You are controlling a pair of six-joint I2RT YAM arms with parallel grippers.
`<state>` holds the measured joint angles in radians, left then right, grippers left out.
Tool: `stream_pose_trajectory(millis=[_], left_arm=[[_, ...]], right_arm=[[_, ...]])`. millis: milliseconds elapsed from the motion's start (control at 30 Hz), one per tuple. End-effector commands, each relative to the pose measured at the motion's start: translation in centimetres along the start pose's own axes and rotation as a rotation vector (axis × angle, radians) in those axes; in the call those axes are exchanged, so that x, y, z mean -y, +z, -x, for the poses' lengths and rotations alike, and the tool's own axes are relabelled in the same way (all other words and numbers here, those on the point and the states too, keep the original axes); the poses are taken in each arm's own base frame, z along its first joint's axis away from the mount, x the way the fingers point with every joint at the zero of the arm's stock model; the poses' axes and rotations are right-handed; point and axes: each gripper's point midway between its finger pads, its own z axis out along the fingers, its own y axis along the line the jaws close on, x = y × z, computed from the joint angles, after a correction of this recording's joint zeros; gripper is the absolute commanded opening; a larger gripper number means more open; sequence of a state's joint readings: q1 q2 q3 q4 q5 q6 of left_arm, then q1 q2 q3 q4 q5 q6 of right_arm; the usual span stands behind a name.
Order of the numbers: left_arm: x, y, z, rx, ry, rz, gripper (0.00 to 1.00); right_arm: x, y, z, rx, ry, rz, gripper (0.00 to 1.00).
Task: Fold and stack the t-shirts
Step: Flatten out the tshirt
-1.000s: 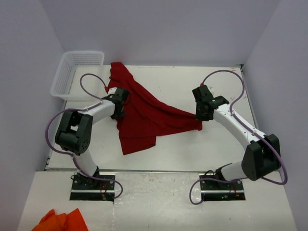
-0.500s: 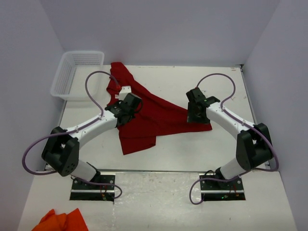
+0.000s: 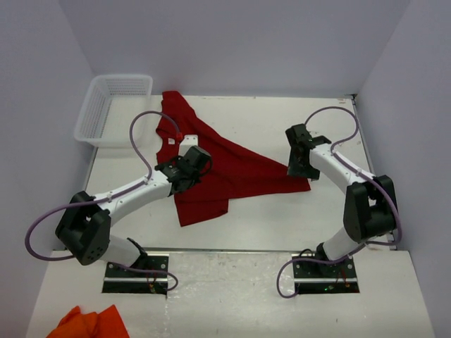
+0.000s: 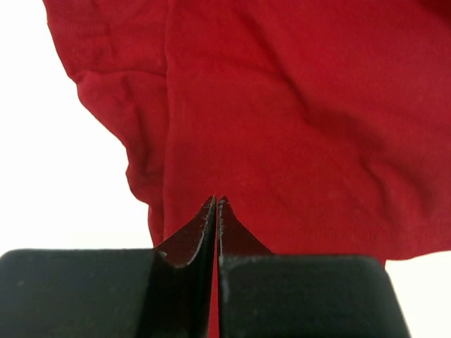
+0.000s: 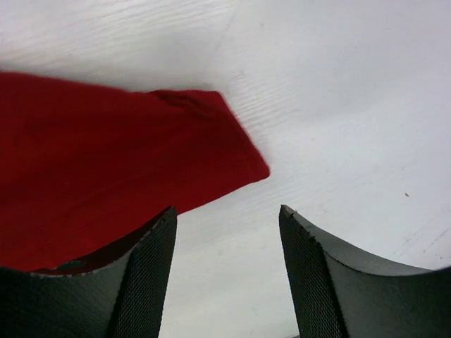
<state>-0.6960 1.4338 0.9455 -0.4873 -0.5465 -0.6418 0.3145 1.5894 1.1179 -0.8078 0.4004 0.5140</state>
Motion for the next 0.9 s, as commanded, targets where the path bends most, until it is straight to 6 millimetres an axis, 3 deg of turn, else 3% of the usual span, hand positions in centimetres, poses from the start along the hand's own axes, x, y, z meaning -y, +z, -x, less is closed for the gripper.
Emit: stream_pose_trajectory(millis=[0, 67, 200, 300, 533, 733, 867], left_arm=[[0.1, -0.8, 0.3, 0.03, -0.014, -0.03, 0.01], [0.0, -0.8, 0.1, 0.025, -0.015, -0.032, 0.01], [-0.4, -0.8, 0.0, 0.043, -0.032, -0.023, 0.01], [-0.8, -0.7, 0.0, 0.051, -0.032, -0.006, 0.01], [0.3, -0.7, -1.0, 0.004, -0.009, -0.065, 0.01], [-0.1, -0.8, -2.9, -0.026, -0.015, -0.089, 0.01], [0.3, -1.2, -2.8, -0.024, -0.028, -0.122, 0.01]], right_arm=[[1.4, 0.5, 1.3, -0.009, 0.044, -0.005, 0.6], [1.4, 0.7, 1.6, -0.01, 0.042, 0.007, 0.59], [-1.2, -0.6, 2.1, 0.028, 0.042, 0.151, 0.54], [-1.7, -1.2, 1.9, 0.04, 0.04, 0.185, 0.54], [0.9, 0.8, 1.5, -0.04, -0.006, 0.004, 0.55], [2.7, 2.3, 1.0, -0.117, 0.005, -0.019, 0.53], [3.1, 3.1, -0.1, -0.161, 0.006, -0.011, 0.51]])
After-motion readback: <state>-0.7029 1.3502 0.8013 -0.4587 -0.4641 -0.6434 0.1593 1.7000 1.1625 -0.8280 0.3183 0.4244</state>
